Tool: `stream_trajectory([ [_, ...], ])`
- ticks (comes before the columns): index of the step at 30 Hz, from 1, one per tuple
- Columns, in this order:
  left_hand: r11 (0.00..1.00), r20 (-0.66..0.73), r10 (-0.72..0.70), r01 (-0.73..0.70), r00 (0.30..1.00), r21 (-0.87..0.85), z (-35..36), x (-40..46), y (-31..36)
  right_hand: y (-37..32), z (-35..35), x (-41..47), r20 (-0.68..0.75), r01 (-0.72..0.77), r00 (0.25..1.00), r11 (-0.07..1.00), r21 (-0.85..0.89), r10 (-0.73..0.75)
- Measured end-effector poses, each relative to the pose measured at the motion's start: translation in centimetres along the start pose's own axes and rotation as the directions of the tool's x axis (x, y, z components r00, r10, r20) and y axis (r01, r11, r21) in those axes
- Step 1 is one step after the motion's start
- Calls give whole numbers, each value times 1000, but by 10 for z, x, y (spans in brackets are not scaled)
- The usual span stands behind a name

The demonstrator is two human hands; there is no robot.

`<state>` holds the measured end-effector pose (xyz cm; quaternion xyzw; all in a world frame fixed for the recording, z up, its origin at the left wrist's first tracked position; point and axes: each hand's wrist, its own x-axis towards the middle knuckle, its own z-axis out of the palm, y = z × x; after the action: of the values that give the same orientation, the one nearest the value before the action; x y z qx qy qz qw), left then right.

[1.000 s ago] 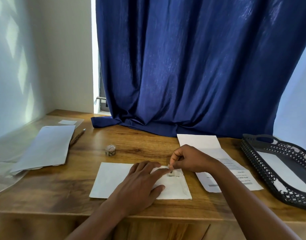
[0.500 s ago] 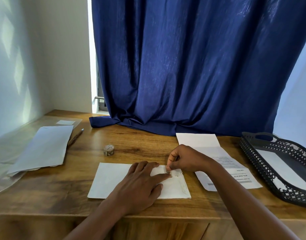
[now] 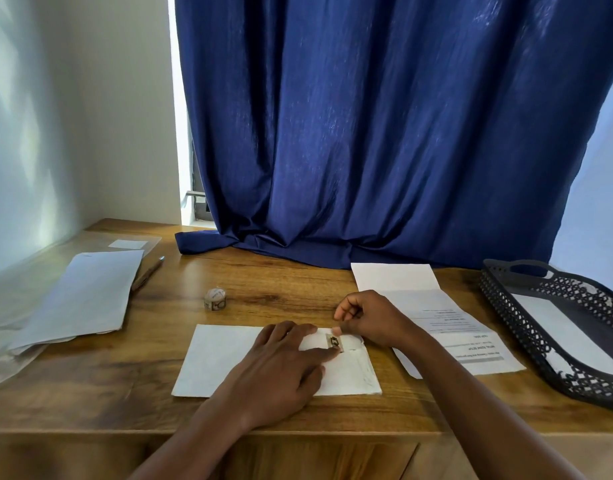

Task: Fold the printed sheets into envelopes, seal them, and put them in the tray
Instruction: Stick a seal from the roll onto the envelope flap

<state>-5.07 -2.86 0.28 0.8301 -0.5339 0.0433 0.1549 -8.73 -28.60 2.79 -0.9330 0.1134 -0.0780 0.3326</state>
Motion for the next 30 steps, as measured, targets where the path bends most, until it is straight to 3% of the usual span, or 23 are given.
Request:
stream_trajectory([
  [9, 1000, 6, -6, 6, 1000, -18, -3, -2, 2, -6, 4, -3, 50, -34, 998, 999, -13, 35],
  [21, 998, -45, -5, 2, 999, -65, -1, -3, 2, -10, 16, -10, -84, -70, 994, 997, 31, 73],
  [26, 996, -79, -2, -4, 997, -85, -3, -4, 4, -7, 10, -26, -59, -25, 998, 998, 63, 29],
  [30, 991, -153, -56, 37, 987, -128, -1, -5, 4, -1, 15, -37, -50, 39, 998, 997, -60, -42],
])
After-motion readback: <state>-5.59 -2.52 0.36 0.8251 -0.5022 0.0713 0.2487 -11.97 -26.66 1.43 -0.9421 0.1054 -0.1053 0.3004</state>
